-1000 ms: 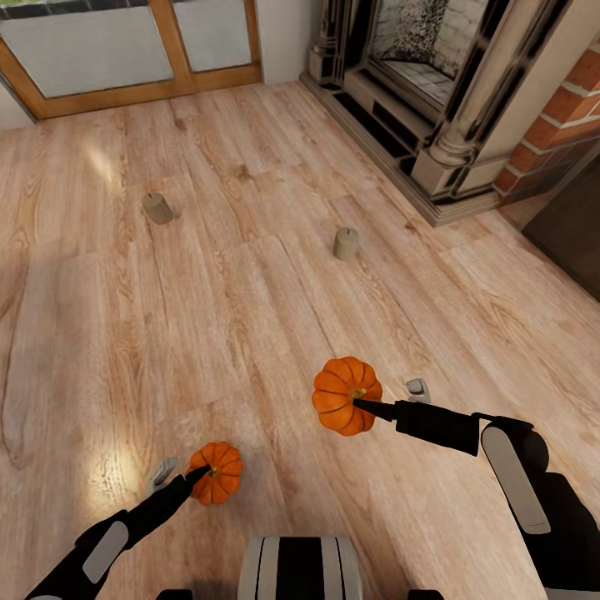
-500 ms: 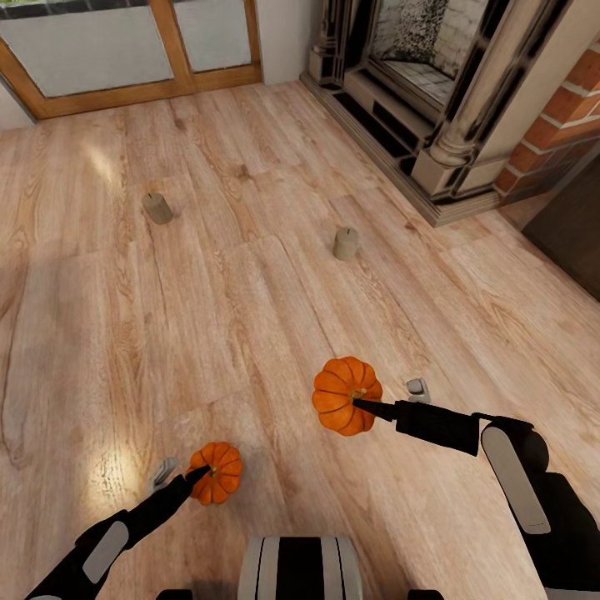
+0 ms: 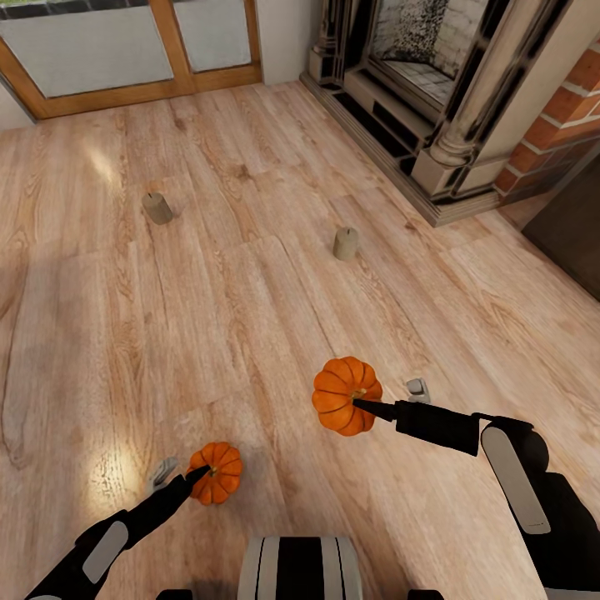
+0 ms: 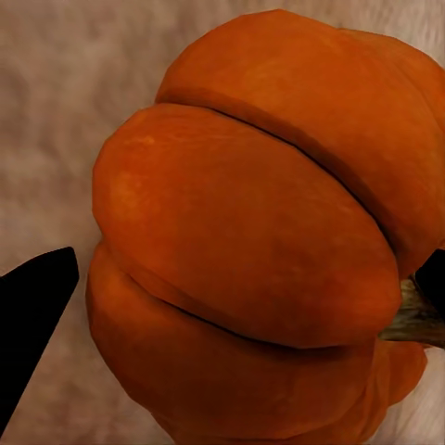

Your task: Place each of the two pumpkins and all three candles from the living room inside a cabinet in the living room (use any cabinet), then make sure every cabinet is closed, and position the cauldron so it is next to a table in the living room.

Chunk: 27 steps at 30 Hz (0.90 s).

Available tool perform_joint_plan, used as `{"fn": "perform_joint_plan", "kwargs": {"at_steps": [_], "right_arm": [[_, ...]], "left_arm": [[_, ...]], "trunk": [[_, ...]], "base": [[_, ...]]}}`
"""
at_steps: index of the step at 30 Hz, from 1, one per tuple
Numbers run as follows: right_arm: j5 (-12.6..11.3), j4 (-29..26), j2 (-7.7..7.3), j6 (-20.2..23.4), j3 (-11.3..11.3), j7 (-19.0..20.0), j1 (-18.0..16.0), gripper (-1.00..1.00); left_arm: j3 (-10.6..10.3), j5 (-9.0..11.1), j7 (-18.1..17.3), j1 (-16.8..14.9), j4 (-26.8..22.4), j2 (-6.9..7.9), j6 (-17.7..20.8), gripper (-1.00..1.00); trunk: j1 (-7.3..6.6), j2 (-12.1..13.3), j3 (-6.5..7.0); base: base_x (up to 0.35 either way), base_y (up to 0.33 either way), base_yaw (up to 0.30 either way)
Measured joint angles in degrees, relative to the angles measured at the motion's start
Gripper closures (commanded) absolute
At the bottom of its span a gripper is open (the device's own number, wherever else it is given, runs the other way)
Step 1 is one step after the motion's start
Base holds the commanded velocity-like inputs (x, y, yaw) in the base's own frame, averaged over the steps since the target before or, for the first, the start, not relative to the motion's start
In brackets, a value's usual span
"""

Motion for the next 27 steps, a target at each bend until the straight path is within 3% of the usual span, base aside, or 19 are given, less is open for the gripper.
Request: {"fn": "perform_joint_plan", "kwargs": {"at_steps": [9, 14, 17, 19, 24, 27], "right_arm": [[0.06, 0.16, 0.00, -0.09, 0.00, -0.08, 0.00, 1.00], [-0.02, 0.18, 0.00, -0.08, 0.00, -0.08, 0.00, 1.00], [-0.03, 0.27, 0.00, -0.07, 0.00, -0.18, 0.00, 1.00], [0.01, 0.32, 0.00, -0.13, 0.00, -0.26, 0.00, 1.00], [0.30, 0.44, 0.00, -0.29, 0.00, -0.41, 0.00, 1.00], [0.68, 0.51, 0.00, -0.53, 0.00, -0.48, 0.00, 1.00]], "left_arm": [[-0.02, -0.04, -0.03, 0.01, -0.01, 0.03, -0.02, 1.00], [-0.17, -1.21, 1.91, 0.04, 0.09, 0.14, -0.27, 1.00], [-0.09, -0.77, 1.41, 0.03, -1.21, 0.36, 0.05, 1.00], [-0.07, -0.73, -0.37, 0.07, -1.94, 0.55, 0.37, 1.00], [0.29, -0.34, -8.75, 0.12, -2.40, 2.33, 1.03, 1.00], [0.40, -0.16, -14.17, 0.13, -2.44, 3.68, 4.09, 1.00]], "trunk": [[0.00, 0.00, 0.00], [-0.12, 0.07, 1.10], [-0.20, 0.11, 1.76], [-0.25, 0.14, 2.21], [-0.38, 0.20, 3.31], [-0.45, 0.24, 3.98]], "base": [[0.000, 0.000, 0.000], [0.000, 0.000, 0.000], [0.000, 0.000, 0.000], [0.000, 0.000, 0.000], [0.000, 0.000, 0.000], [0.000, 0.000, 0.000]]}}
